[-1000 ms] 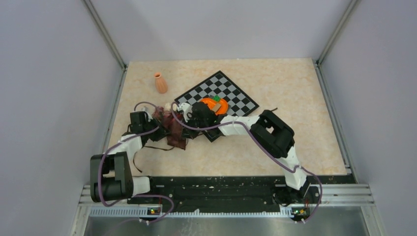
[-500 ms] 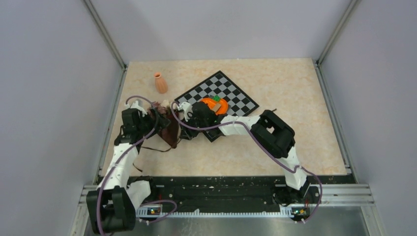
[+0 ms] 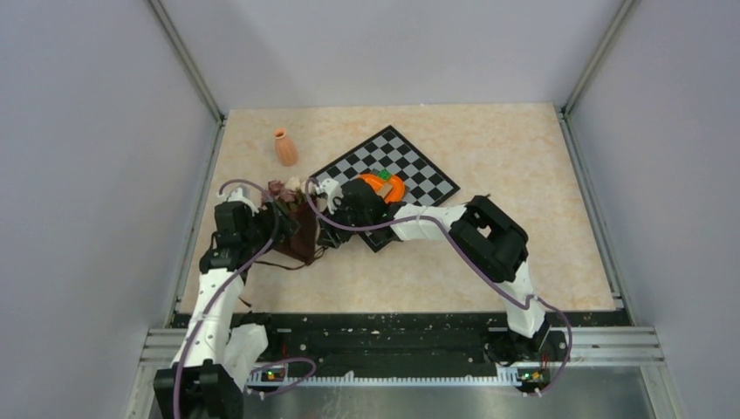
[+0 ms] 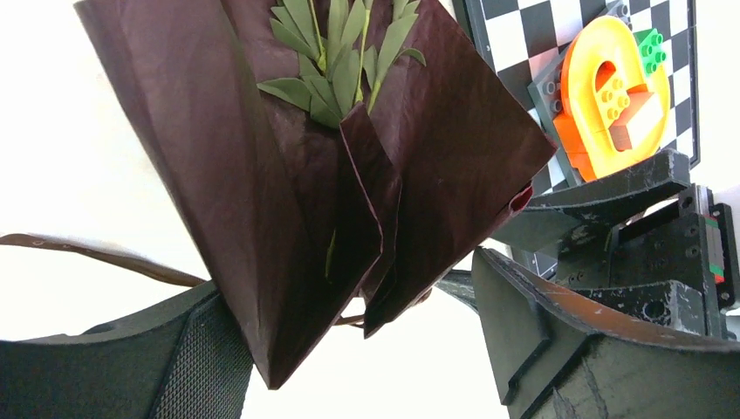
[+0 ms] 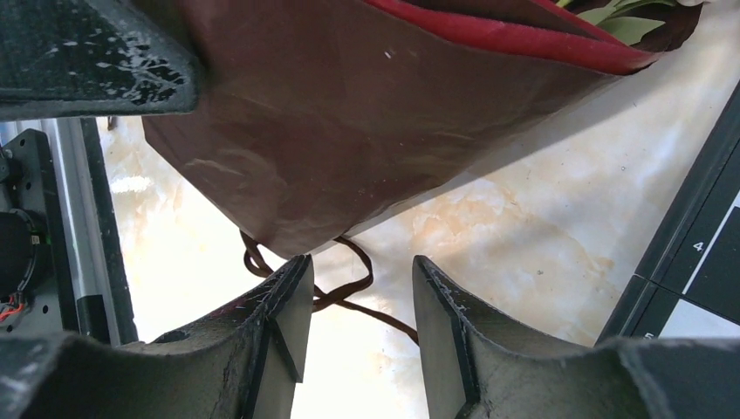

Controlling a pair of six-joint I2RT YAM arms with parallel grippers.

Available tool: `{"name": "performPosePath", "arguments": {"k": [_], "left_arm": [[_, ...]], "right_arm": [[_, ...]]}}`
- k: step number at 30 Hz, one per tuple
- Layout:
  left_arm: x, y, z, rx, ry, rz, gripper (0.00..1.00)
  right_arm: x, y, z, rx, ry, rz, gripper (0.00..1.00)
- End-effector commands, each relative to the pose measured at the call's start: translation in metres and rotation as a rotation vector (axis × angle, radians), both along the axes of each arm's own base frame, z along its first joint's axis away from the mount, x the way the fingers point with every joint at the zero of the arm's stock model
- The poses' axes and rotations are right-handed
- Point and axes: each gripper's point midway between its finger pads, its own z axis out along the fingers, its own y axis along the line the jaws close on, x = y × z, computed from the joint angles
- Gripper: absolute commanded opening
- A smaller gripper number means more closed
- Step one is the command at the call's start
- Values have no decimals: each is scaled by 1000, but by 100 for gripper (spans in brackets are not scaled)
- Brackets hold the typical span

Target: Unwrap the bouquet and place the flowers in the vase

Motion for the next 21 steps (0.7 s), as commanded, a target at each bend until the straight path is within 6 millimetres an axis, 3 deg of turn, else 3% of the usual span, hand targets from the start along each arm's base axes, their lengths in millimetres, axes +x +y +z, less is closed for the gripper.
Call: {"name": "performPosePath", "arguments": {"k": [1,4,13,16,21], "left_arm": [[-3,-3,16,12,-42,-29,88],[-7,-5,23,21,-62,-56,90],[-17,-30,71,63,-208,-217,89],[-23,-49,73,50,-214,-303,87],[-30,-73,53,21,-143,-365,84]], "right_arm": [[-8,11,23,62,-37,48,47],[-10,10,21,60,-29,59,48],[-15,5,31,65,-16,51,51],[-15,4,29,51,7,39,51],[-17,4,24,48,60,12,51]]}}
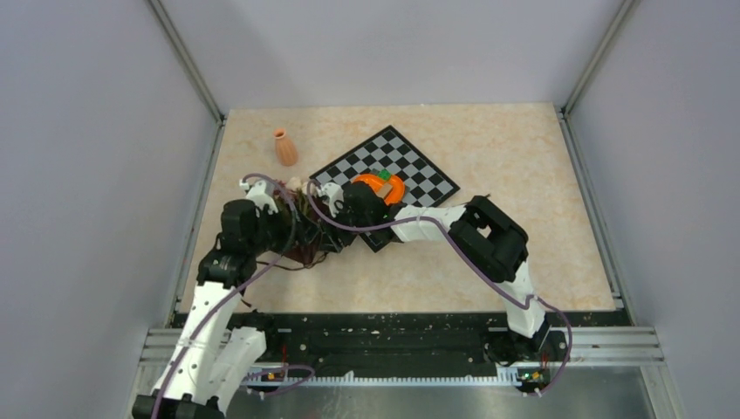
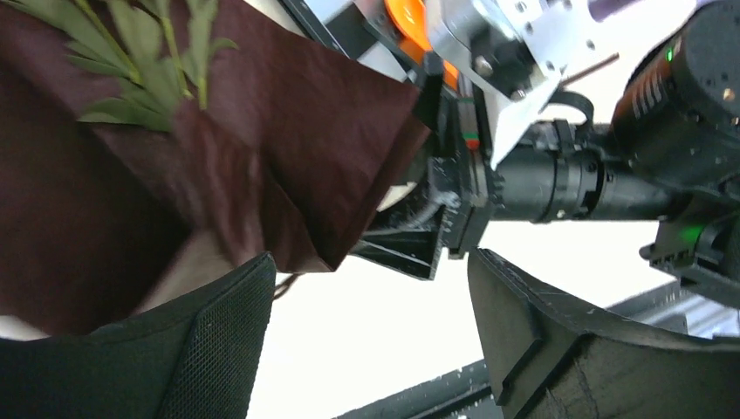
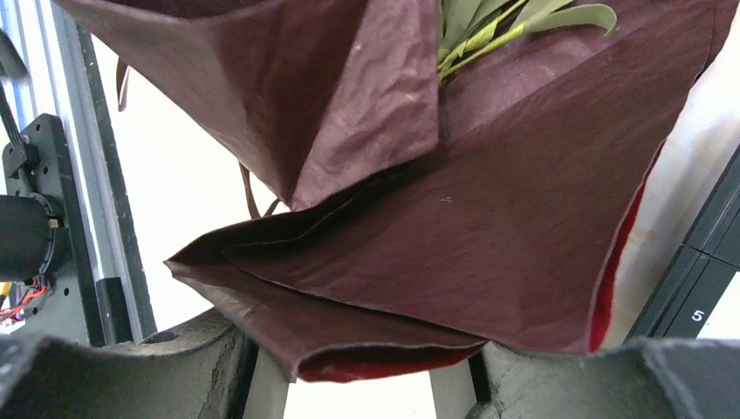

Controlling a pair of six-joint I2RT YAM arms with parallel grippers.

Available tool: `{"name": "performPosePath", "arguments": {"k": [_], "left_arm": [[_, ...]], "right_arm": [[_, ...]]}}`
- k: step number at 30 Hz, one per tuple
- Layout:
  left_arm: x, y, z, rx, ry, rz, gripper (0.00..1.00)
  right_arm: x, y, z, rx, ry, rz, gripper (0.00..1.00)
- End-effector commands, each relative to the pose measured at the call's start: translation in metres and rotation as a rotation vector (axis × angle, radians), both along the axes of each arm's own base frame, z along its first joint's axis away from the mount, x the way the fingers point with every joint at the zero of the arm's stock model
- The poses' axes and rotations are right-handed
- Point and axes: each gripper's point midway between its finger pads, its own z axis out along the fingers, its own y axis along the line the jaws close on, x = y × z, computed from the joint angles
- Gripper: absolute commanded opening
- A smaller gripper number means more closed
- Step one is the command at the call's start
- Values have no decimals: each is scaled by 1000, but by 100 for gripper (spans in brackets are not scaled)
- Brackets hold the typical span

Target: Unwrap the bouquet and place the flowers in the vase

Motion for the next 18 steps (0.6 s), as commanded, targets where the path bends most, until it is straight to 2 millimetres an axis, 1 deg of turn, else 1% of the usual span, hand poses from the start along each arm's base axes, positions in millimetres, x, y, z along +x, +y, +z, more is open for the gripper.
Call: {"name": "performPosePath", "arguments": {"k": [1,4,7,12,15,18], "left_arm": [[-6,-23,-11,-4,42,-74,83],[-9,-36,-19,2,54,-98,78],[-11,-38,-32,23,85,-82,71],[-15,-25,-59,49,157,21,63],[-16,-15,-77,81,198,81,62],[-15,-13,-93,99,233,94,61]], "right_arm": [[-6,10,33,71,2,-5,51],[-7,12,31,72,27,-14,50],[-6,13,26,68,49,-28,49],[-6,14,21,63,76,-44,48],[-6,16,20,67,89,-50,47],[-6,17,19,72,100,-53,46]]}}
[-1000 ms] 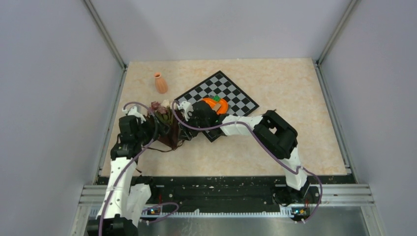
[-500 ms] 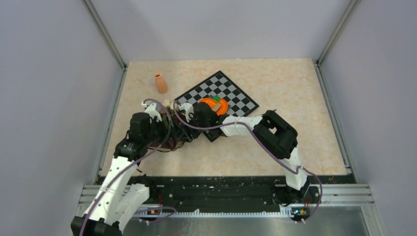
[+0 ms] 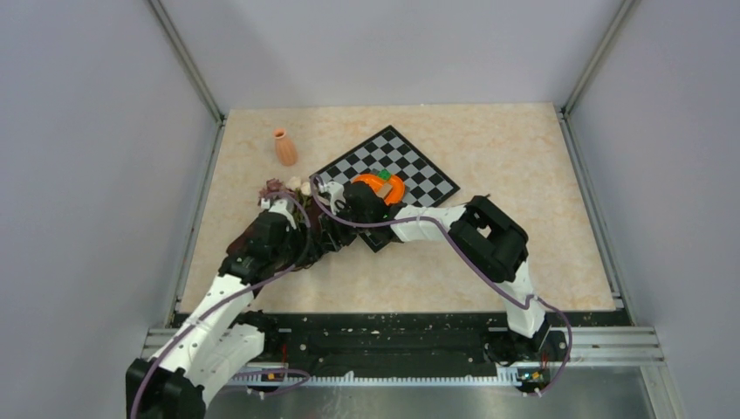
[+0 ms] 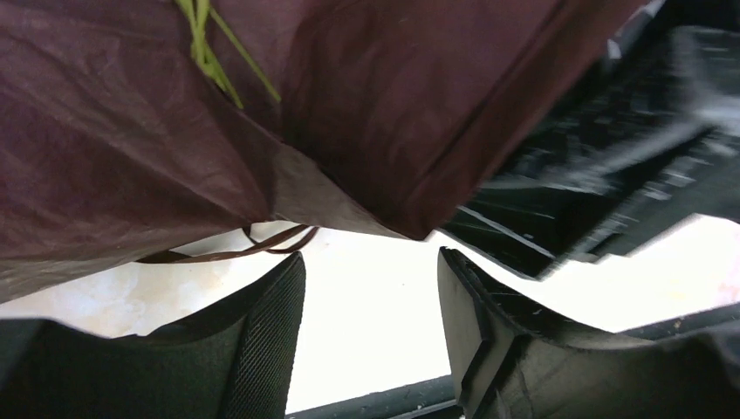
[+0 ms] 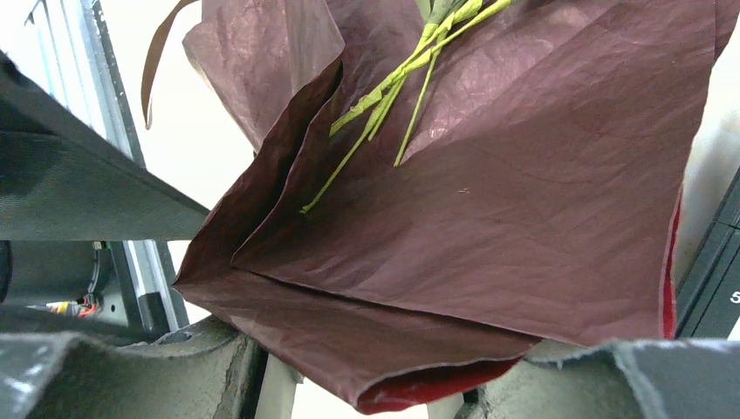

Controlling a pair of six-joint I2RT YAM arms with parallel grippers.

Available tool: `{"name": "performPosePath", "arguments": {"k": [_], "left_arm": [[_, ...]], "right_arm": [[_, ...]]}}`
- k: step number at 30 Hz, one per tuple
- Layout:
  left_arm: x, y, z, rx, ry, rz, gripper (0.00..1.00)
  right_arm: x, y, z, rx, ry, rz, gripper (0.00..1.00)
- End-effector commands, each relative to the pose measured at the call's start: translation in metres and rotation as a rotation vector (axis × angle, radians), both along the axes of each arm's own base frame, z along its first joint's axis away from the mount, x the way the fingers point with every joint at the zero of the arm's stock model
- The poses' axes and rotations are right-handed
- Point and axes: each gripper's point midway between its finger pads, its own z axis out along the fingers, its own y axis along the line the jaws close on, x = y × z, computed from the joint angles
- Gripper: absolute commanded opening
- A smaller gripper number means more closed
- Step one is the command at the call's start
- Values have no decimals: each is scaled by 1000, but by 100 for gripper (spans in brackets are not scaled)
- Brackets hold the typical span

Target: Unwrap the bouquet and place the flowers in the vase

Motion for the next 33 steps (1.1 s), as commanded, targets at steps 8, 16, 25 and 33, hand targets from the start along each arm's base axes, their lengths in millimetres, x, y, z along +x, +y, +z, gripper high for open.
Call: {"name": "performPosePath", "arguments": {"k": [8,16,25,33], "left_arm": [[20,2,-31,34,8,48,45],[23,9,-49,84,31,60,41],[23,7,-59,78,40,55,34],[22,4,-64,63,51,44,31]], "right_arm": [[-2,16,17,57,0,7,45],[-4,17,13,55,17,10,45],[-8,17,6,50,53,13,45],[-13,19,1,56,89,14,45]]}}
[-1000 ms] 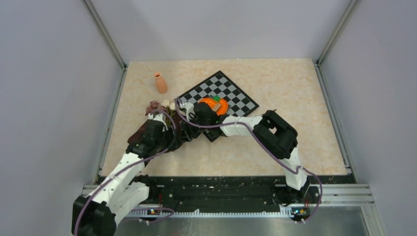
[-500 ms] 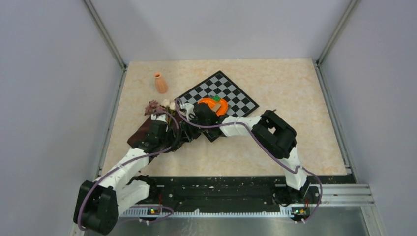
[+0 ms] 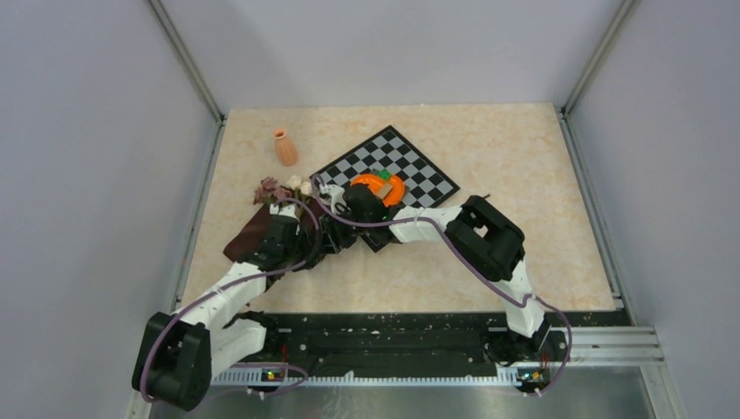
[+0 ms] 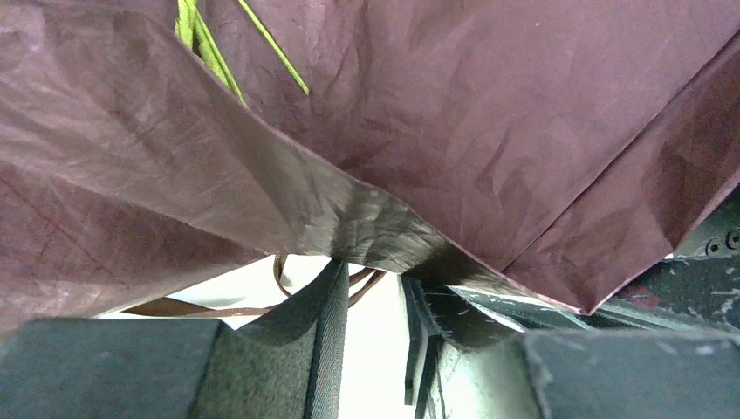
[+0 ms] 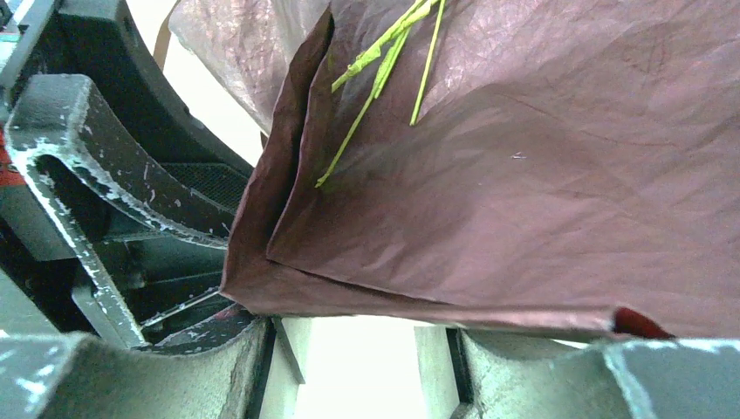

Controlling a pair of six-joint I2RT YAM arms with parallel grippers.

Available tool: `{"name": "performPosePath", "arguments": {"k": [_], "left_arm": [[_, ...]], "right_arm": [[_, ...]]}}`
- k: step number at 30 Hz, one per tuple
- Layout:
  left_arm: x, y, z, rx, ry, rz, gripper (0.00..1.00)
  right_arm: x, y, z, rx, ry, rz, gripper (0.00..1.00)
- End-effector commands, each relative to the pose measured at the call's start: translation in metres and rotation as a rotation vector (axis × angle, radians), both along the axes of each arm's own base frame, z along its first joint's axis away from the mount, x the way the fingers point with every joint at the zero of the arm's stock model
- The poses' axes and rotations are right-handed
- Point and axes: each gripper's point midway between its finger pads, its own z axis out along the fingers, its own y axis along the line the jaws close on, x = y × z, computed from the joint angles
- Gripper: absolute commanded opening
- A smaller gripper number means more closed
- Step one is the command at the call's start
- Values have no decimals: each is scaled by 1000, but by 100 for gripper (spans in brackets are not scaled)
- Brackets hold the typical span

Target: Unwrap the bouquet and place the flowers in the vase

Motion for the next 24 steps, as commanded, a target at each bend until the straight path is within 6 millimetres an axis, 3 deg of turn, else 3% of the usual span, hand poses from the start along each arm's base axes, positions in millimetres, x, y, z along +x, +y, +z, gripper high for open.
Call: {"name": "performPosePath", "arguments": {"k": [1,12,24], "left_arm": [[8,-6,2,-21,-42,-16,31],[6,-11,-2,-43,-31,-36,29],[7,-18,-1,-69,-35,-69,18]], "right_arm": [[-7,17,9,54,3,27,45],[-9,17,-3,32,30,11,42],[-6,12,-26,-88,-63,-50,37]]}}
